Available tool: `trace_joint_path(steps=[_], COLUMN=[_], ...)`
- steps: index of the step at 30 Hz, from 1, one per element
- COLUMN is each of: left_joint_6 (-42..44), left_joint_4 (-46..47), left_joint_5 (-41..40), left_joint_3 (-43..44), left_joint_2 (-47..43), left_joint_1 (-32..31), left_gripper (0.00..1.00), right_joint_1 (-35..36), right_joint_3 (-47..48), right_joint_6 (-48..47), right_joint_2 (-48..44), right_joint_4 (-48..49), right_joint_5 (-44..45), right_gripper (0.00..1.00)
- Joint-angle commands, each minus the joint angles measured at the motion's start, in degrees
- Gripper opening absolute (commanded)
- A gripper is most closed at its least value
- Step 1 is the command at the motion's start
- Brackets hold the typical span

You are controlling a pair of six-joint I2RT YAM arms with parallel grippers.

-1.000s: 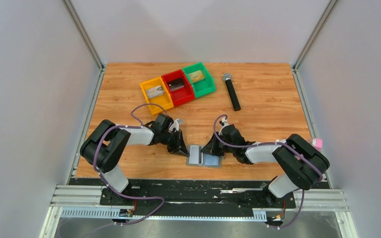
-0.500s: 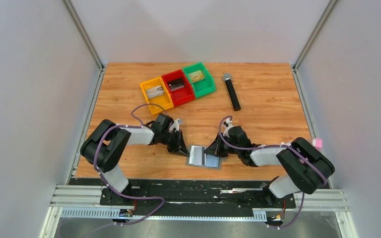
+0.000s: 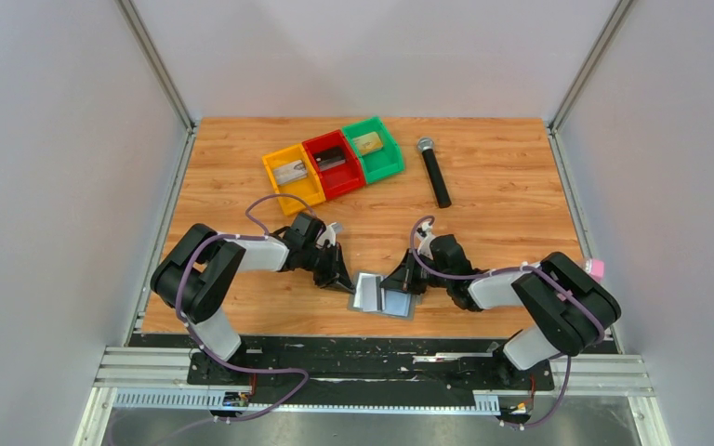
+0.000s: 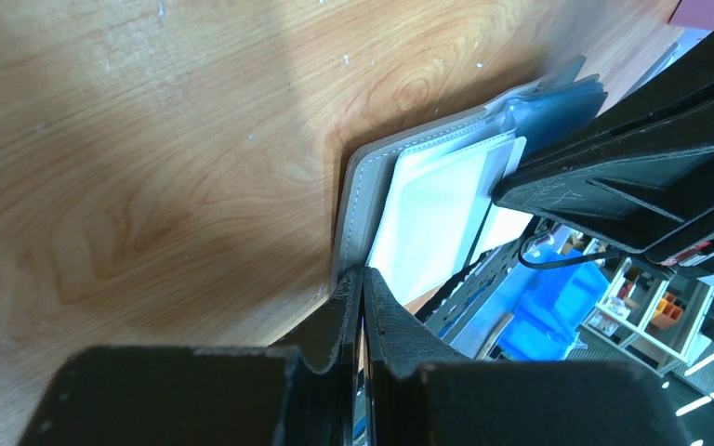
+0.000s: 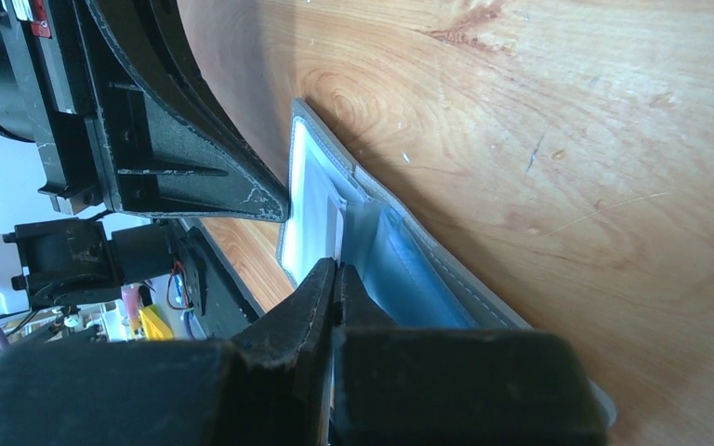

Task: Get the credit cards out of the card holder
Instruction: Remove the credit card from the card holder.

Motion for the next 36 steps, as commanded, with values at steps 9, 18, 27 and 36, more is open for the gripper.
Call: trace_joint_path(steps=[9, 18, 27, 36], left_joint_6=[1.9, 2.1, 2.6, 1.6], left_joint_4=[-3.9, -4.5, -5.7, -8.0], left_joint_5=[-5.4, -5.7, -5.7, -2.5], left_joint_3=[-0.4, 0.0, 0.8, 4.0], left_joint_2=[1.5, 1.6, 1.5, -3.1], left_joint_1=[-0.5, -0.5, -0.5, -0.5], left_gripper=[0.1, 0.1, 0.1, 0.23], right_joint_1=[-0.2, -0.5, -3.4, -3.4], right_joint_3=[-0.5, -0.3, 0.1, 8.0], right_joint_6=[1.0, 0.4, -4.0, -12.7], right_joint_2=[1.3, -2.0, -10.7, -20.9], right_joint_4=[2.0, -2.9, -13.2, -33.6], right_joint_5=[-2.0, 0.5, 1.9, 8.4], right_gripper=[0.0, 0.0, 0.0, 0.0])
